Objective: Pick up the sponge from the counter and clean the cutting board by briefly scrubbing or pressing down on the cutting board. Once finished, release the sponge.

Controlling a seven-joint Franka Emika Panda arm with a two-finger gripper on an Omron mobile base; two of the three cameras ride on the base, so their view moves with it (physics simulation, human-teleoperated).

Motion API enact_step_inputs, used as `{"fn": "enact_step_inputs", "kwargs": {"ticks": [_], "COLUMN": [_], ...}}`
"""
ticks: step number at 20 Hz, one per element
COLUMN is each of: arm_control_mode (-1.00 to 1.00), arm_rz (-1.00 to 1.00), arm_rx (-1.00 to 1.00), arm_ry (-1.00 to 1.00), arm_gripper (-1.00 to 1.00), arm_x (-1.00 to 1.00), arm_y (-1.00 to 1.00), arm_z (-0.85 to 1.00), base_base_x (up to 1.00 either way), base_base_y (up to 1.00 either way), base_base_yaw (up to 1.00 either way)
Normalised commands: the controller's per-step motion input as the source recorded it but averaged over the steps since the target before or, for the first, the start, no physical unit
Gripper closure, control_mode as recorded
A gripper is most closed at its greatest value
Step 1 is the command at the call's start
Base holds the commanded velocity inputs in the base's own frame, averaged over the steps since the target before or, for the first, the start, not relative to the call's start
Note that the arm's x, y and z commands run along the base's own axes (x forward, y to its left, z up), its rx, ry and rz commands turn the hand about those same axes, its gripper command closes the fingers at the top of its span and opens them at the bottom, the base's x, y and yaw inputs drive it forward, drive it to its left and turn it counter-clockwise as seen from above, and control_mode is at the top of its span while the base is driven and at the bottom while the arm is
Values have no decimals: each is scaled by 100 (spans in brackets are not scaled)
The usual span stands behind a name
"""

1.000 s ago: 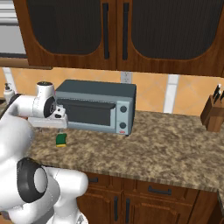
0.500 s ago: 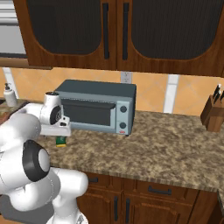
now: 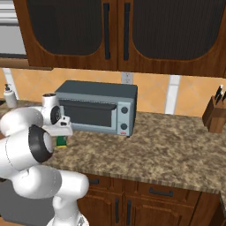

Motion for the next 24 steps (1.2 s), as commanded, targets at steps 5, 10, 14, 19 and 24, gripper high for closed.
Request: {"fn": "enact_step_inputs", "kwargs": {"ticks": [5, 10, 14, 19, 24], "arm_control_mode": [-100, -100, -100, -100, -100], "arm_rz": [0, 0, 0, 0, 0], "arm_rx": [-4, 0, 0, 0, 0], "arm_ry": [-2, 0, 0, 0, 0], "arm_gripper": [-100, -100, -100, -100, 100], "arm_x": [19, 30, 31, 20, 2], "arm_y": [6, 0, 0, 1, 21], "arm_z": [-15, -22, -31, -36, -51], "base_base_x": [0, 0, 0, 0, 0], "base_base_y": [0, 0, 0, 0, 0], "base_base_yaw": [0, 0, 0, 0, 0]}}
